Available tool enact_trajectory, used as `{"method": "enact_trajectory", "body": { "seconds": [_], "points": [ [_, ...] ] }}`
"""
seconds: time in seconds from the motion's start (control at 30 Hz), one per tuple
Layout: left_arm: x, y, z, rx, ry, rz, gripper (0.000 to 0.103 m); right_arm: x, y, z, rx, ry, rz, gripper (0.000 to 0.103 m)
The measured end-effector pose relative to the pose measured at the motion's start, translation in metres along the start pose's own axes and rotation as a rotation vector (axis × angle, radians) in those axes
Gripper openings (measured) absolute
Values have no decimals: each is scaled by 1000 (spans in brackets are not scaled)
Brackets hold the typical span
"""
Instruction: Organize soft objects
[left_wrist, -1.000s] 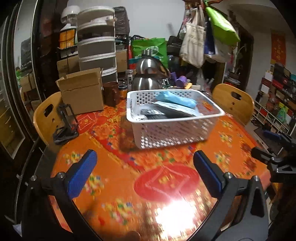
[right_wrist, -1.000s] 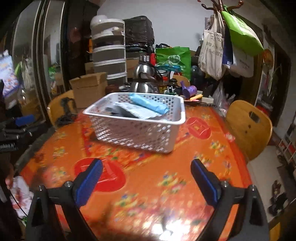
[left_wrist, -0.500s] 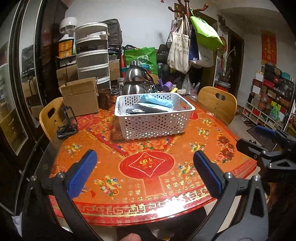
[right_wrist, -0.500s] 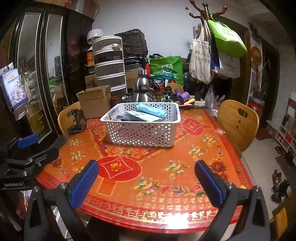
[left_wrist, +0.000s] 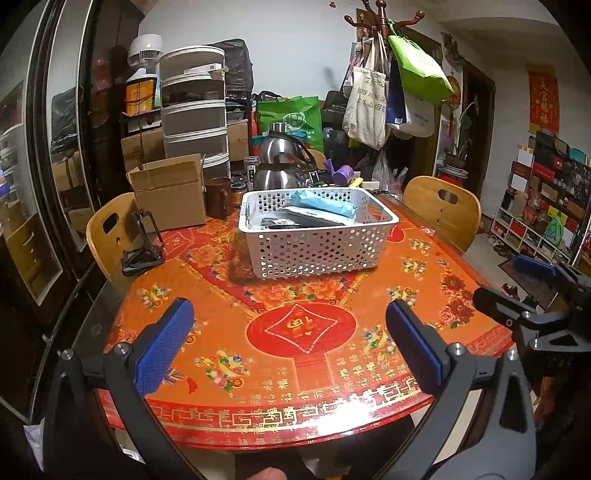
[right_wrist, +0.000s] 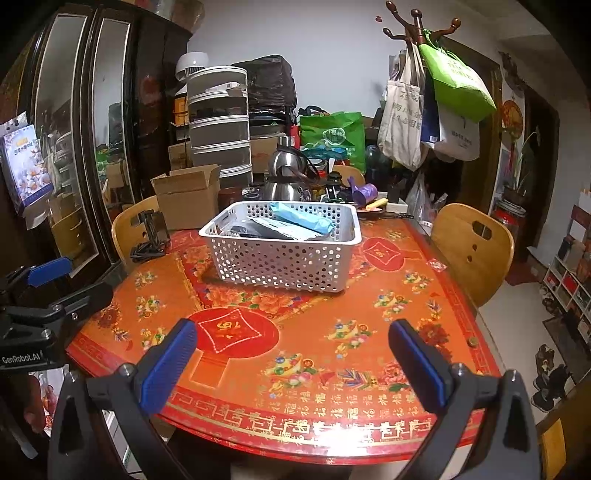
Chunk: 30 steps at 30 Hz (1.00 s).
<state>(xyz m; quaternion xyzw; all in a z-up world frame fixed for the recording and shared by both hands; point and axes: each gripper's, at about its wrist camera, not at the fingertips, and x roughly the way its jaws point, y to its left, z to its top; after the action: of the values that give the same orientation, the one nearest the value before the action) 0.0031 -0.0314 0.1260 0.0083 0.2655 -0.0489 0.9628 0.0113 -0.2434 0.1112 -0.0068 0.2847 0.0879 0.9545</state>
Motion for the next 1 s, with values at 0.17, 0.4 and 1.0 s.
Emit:
{"method": "enact_trajectory", "body": {
  "seconds": [0.17, 0.4, 1.0],
  "points": [
    [1, -1, 0, -1, 2, -1, 103, -2, -2, 0, 2, -3, -3, 103],
    [6, -2, 3, -3, 1, -2, 103, -5, -3, 0, -4, -9, -3, 103],
    [9, -5, 1, -4, 6, -10, 103, -7, -1, 0, -25, -15, -10, 103]
  ]
}}
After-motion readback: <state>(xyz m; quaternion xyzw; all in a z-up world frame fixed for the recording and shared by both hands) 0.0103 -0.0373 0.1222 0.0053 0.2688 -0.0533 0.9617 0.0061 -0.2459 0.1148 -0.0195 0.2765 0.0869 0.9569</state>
